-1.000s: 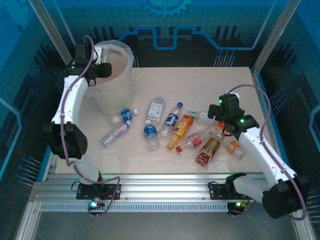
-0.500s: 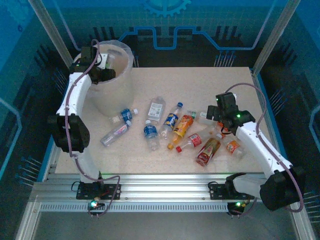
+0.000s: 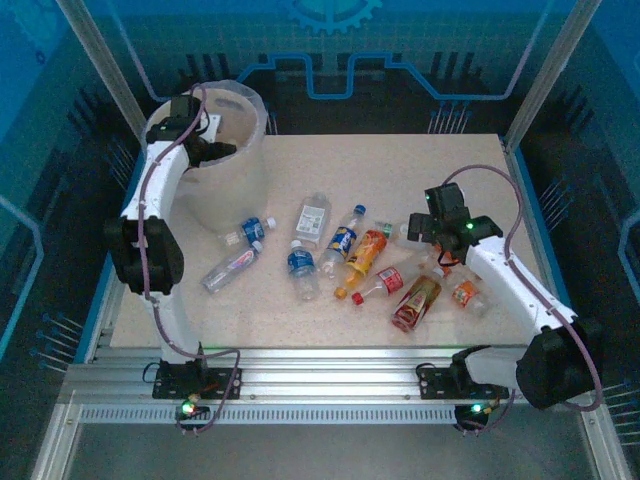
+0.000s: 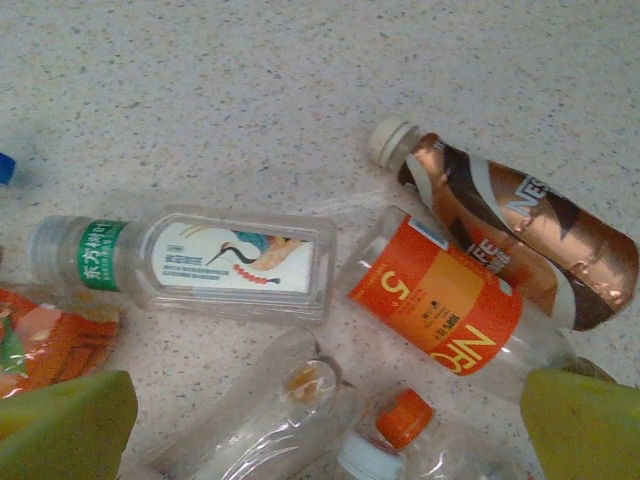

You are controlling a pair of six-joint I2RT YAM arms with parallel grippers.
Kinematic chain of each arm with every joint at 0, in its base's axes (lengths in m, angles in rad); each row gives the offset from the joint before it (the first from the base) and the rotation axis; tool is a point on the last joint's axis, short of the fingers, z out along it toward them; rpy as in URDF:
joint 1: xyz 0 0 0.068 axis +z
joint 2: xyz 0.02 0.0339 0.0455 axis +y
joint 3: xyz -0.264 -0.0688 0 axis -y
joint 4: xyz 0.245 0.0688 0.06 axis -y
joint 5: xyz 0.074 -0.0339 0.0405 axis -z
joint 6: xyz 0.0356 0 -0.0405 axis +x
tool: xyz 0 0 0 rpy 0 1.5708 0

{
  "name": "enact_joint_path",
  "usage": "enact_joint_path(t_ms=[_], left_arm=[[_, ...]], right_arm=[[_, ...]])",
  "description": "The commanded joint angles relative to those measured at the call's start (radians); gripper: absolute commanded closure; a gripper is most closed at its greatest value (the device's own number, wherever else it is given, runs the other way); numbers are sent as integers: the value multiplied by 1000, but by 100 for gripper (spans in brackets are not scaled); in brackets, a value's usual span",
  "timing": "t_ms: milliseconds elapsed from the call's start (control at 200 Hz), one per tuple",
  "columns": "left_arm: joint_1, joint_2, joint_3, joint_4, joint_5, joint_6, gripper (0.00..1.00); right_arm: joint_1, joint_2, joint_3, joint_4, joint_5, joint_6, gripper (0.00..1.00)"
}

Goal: Put the plastic bottles in the bin

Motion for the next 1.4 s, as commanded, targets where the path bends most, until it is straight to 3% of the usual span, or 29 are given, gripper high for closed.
enact_joint_path(t_ms=[0,130,620,830,950,1171,1391], left_arm=[[10,-11,43,-16,12,0,18],[10,-45,45,1,4,-17,1],[10,-373,-75,131,44,-112,1],[-6,-594,-267,221,93,-157,1],[-75,-755,-454,282,50,-159,1],[-313,-977,-746,301,-122,-199,1],[-458,-1075,-928,222,-239,-277,1]], right_arm=[[15,-32,5,27,-41,-34,0],[17,-36,11,27,-51,-45,0],[17,-95,10,23,-19,-40,0],[16,-147,-3,31,-12,-45,0],[15,-183,-21,49,-10,-46,0],[15,-236,-53,70,18,-41,0],[12,-284,-80,73,25,-45,0]])
